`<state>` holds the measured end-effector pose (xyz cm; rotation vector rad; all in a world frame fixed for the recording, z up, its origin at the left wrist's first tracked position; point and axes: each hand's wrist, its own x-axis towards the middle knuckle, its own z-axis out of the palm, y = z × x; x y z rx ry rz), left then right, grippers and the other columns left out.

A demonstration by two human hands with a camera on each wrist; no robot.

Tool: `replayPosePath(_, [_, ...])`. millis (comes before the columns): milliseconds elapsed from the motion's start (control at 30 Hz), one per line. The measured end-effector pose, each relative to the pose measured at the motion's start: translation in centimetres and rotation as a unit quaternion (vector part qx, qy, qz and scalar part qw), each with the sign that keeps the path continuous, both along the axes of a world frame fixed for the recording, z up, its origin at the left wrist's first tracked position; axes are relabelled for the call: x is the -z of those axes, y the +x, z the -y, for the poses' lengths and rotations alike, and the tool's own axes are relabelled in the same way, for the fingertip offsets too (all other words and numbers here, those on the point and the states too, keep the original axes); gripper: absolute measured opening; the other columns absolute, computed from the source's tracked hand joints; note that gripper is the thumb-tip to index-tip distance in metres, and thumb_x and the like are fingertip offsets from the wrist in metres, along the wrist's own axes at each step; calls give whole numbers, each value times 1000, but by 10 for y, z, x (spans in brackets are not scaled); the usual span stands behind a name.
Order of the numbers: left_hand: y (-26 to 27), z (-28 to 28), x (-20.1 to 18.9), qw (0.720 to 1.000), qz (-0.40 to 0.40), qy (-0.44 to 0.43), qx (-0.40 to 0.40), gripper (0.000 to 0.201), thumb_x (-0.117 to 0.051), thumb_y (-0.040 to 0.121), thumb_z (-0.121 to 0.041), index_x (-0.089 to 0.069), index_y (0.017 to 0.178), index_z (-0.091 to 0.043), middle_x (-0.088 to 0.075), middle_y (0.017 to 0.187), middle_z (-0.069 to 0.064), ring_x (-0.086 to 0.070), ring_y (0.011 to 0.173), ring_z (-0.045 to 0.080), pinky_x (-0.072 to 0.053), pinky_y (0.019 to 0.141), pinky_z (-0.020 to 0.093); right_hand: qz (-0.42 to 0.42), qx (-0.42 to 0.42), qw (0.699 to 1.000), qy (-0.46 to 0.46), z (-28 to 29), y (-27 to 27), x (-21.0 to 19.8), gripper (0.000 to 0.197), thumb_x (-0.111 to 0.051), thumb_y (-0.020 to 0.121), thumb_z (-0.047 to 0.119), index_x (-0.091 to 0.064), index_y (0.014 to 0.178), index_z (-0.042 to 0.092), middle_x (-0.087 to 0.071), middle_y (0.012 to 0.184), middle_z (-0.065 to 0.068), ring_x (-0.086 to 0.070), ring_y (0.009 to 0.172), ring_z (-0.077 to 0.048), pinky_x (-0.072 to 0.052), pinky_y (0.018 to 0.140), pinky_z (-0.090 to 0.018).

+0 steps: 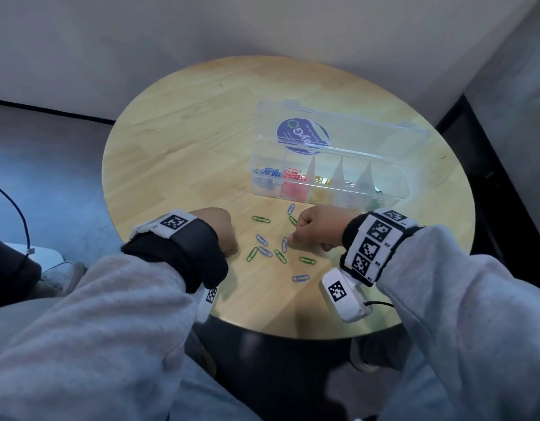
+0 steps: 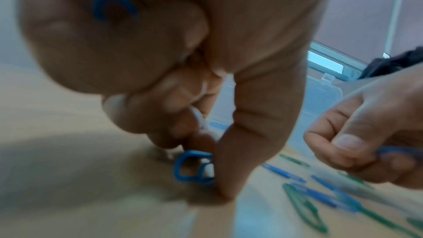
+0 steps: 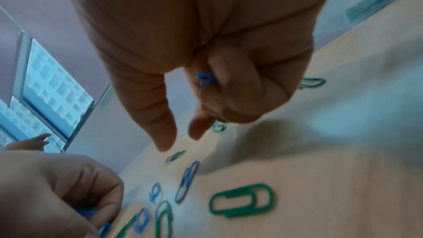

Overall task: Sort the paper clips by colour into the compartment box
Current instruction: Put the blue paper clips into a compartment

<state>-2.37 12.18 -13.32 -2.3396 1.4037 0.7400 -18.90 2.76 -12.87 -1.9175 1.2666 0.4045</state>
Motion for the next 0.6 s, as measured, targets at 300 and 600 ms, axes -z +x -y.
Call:
replayPosePath(300, [6, 15, -13, 790, -515, -105, -316, 21, -49, 88, -12, -44, 67, -15, -44, 59, -1, -40, 35, 6, -31, 35, 9, 167, 223, 923, 267, 7, -8, 3, 35, -41, 98, 22, -51, 68, 6, -49, 67, -10, -52, 38, -9, -44, 37, -14])
replayPosePath(600, [8, 11, -19, 673, -607, -150, -396, 19, -39, 85, -6, -43, 66, -10, -52, 65, 7, -50, 39, 10, -43, 39, 13, 148, 196, 946, 211, 5, -8, -1, 17, -49, 91, 5, -52, 75, 8, -46, 66, -6, -45, 46, -12, -40, 38, -15])
